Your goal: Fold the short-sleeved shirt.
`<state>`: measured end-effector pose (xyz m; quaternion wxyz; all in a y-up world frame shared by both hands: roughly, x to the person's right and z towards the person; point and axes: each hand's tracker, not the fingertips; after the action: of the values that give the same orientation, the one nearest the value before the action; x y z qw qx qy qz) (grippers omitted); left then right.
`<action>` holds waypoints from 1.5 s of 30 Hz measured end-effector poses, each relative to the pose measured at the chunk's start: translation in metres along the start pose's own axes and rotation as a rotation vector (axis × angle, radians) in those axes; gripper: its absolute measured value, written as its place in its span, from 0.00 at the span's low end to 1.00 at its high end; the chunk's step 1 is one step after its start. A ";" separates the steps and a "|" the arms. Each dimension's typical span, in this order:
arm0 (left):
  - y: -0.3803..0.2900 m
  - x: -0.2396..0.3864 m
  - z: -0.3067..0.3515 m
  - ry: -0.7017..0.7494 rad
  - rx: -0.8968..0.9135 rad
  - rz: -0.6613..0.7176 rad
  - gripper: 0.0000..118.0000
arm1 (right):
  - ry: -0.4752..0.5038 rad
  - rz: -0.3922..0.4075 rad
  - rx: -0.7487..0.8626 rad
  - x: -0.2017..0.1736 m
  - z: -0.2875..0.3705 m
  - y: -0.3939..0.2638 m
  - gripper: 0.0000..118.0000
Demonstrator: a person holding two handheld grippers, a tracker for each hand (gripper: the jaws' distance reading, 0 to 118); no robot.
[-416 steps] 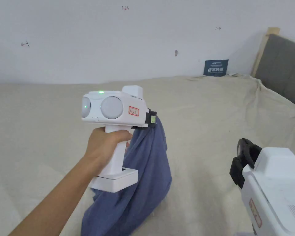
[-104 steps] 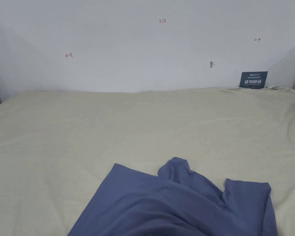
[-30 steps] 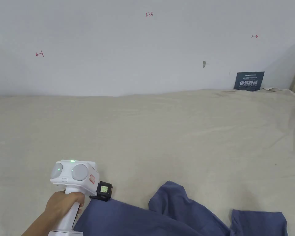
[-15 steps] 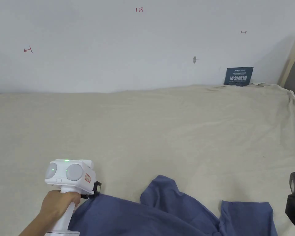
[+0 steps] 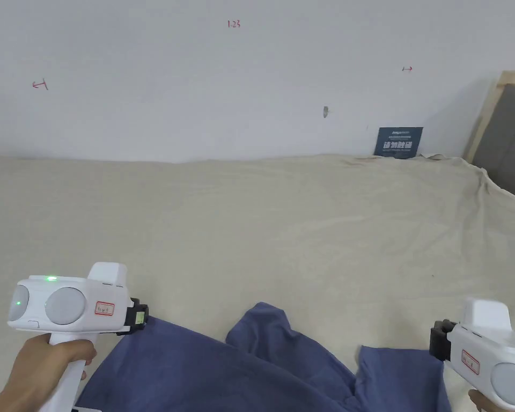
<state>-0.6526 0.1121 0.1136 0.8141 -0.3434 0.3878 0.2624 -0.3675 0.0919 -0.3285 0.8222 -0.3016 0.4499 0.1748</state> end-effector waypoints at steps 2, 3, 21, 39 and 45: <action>0.000 -0.003 0.006 -0.008 0.012 0.003 0.00 | -0.001 -0.019 -0.102 0.006 -0.024 -0.004 0.54; -0.001 -0.002 0.011 -0.010 0.019 0.004 0.00 | 0.005 -0.045 -0.152 0.007 -0.036 -0.006 0.70; -0.018 -0.005 0.025 -0.012 0.022 0.016 0.00 | -0.064 -0.060 -0.402 -0.012 -0.086 -0.038 0.21; -0.018 -0.027 0.073 0.032 0.132 0.149 0.00 | 0.067 0.000 0.027 0.056 -0.008 0.051 0.00; 0.013 -0.054 0.112 0.086 0.225 0.194 0.00 | 0.116 0.044 0.149 0.075 0.018 0.113 0.00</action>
<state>-0.6414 0.1973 0.2045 0.8009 -0.2218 0.4808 0.2795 -0.3795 0.1903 -0.4229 0.8108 -0.2396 0.5151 0.1410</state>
